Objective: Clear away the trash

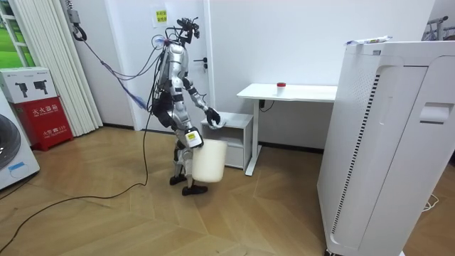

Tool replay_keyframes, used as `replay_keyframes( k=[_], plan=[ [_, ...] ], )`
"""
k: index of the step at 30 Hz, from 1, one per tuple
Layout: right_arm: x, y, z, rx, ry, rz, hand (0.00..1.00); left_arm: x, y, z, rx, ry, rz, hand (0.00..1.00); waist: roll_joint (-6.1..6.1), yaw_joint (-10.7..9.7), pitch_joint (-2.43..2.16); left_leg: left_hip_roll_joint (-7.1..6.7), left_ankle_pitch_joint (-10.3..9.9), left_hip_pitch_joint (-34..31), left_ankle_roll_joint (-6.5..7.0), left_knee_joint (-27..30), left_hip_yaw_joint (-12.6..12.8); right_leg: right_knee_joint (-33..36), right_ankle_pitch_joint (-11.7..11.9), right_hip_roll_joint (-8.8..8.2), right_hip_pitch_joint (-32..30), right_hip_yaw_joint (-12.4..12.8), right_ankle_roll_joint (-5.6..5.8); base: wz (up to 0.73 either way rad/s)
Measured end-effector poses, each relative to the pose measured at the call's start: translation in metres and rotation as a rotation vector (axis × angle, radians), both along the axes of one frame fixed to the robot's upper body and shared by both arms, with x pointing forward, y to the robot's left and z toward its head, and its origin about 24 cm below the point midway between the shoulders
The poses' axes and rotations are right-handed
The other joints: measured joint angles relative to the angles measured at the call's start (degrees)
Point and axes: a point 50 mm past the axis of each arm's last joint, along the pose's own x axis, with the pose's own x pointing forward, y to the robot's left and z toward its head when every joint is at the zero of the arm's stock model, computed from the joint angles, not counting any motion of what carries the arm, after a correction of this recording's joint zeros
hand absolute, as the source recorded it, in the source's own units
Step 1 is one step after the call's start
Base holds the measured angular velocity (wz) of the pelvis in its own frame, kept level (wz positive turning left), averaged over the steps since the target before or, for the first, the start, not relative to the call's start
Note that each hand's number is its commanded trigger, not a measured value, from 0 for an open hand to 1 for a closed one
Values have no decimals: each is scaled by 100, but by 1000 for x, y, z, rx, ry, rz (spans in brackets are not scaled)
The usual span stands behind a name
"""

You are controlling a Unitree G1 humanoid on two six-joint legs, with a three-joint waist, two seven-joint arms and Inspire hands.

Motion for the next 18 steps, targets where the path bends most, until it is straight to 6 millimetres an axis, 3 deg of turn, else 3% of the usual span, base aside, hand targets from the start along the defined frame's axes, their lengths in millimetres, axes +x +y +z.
replay_keyframes(
  k=[4, 9, 14, 18],
  plan=[
    [14, 24, 4, 27, -52, 79, 100, -8, -46, 1, -154, -10, -128, 100, -9, 111, -6, -10, 8, 36, -7, -36, 2, 0, -6, -13, 22, -14, -7, 1],
    [25, 49, 7, 50, -75, 243, 100, -24, -83, -6, -221, 74, -295, 100, -27, 118, -16, -11, 10, 37, -10, -42, 10, 11, -15, -10, 11, -8, -11, 0],
    [21, 61, 4, 88, -62, 280, 100, -32, -100, -9, -248, 118, -387, 100, -68, 94, -37, -8, 9, 62, -10, -42, 65, 24, -14, -13, 10, 23, -10, -4],
    [14, 62, 0, 99, -50, 280, 100, -41, -101, -16, -262, 153, -412, 100, -161, 99, -95, -6, 10, 76, -10, -58, 76, -7, -13, -13, 8, 9, -13, -1]
  ],
)
